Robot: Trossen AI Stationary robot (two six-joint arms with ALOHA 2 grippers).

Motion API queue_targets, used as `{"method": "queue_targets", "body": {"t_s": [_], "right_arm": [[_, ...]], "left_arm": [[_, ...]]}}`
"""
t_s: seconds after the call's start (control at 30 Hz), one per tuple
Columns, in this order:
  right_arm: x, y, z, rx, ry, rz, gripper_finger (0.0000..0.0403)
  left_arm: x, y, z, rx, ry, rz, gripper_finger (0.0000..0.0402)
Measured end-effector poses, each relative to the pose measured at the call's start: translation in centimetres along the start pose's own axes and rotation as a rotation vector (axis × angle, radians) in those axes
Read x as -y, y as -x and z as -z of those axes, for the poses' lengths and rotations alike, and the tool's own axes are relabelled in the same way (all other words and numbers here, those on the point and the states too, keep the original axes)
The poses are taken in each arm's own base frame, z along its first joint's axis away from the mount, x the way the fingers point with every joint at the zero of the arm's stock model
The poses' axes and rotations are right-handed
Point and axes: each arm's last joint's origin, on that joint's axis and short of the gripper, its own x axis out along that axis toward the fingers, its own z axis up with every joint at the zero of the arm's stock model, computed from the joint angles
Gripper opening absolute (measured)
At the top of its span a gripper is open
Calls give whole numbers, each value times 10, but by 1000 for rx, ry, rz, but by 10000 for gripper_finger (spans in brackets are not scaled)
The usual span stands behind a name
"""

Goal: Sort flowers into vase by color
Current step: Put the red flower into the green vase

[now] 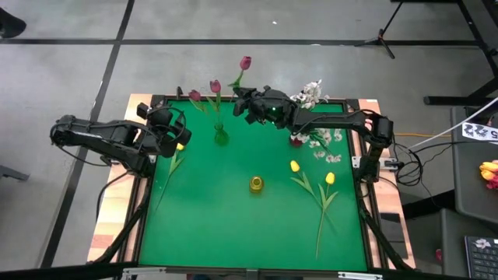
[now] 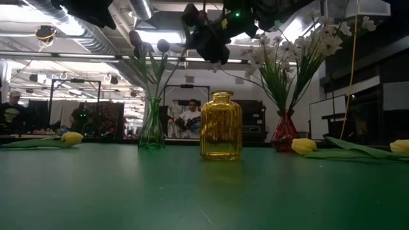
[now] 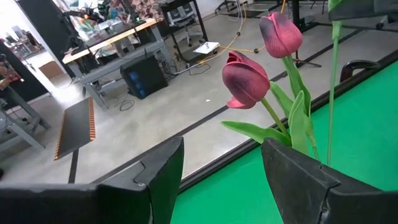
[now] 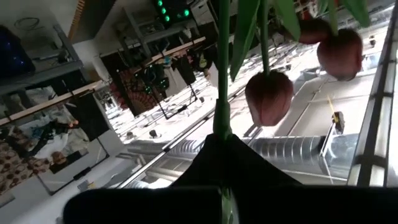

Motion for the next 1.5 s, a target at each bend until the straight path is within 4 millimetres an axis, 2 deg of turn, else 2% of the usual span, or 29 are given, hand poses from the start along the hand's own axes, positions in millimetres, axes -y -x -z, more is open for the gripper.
{"method": "queue_targets", "body": {"t_s": [0.3,0.57,0.77,1.2,1.5], "right_arm": [[-1,0,-10,114,9,37,9],[-2,-4,-18,136,-29,76,12],[1,-4,-16,137,-107,121,38],[0,-4,-21,200,-127,138,81],[0,-4,-21,204,-155,138,139]], "left_arm": [[0,0,0,0,1,0,214],[0,0,0,-1,-4,-1,214],[0,0,0,-1,-6,-1,214],[0,0,0,-1,-6,-1,214],[0,0,0,-1,-6,-1,214]]}}
